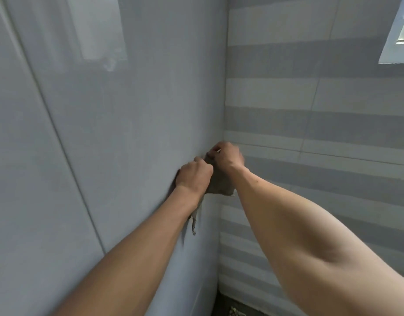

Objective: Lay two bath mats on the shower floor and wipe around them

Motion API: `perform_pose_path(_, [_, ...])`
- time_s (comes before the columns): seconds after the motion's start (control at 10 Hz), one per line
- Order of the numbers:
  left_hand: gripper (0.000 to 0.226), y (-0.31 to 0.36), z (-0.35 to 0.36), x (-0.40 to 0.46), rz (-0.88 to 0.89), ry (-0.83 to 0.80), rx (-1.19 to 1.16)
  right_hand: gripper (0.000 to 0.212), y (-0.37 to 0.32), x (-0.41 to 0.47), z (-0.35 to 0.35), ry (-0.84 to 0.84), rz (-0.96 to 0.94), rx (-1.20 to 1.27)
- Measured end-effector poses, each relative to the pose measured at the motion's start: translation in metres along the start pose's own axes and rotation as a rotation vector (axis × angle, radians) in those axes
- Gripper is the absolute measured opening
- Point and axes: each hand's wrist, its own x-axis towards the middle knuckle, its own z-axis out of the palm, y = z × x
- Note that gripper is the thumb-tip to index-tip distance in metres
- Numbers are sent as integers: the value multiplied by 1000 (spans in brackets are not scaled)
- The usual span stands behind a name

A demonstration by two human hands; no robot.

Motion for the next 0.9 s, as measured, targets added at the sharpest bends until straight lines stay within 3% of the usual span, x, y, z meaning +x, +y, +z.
perform_pose_path(0.2, [36, 11, 9, 16, 3, -79, 84, 18, 19, 12, 22, -101, 117, 14])
perform_pose_path(0.3, [36, 18, 18, 16, -75, -92, -12, 18, 40, 4, 43, -144, 186, 136])
perform_pose_path(0.4, [30, 18, 37, 7, -159, -7, -64, 17, 53, -3, 53, -159, 200, 247])
perform_pose_path(0.7, [52, 28, 75, -24, -148, 51, -64, 16, 72, -18, 57, -255, 156, 306])
perform_pose_path(0.8, [43, 31, 75, -40, -129, -7, -25, 14, 72, -24, 51, -271, 143, 324])
perform_pose_path(0.9, [35, 41, 66, -41, -98, -89, -7, 17, 81, -40, 31, -353, 110, 167])
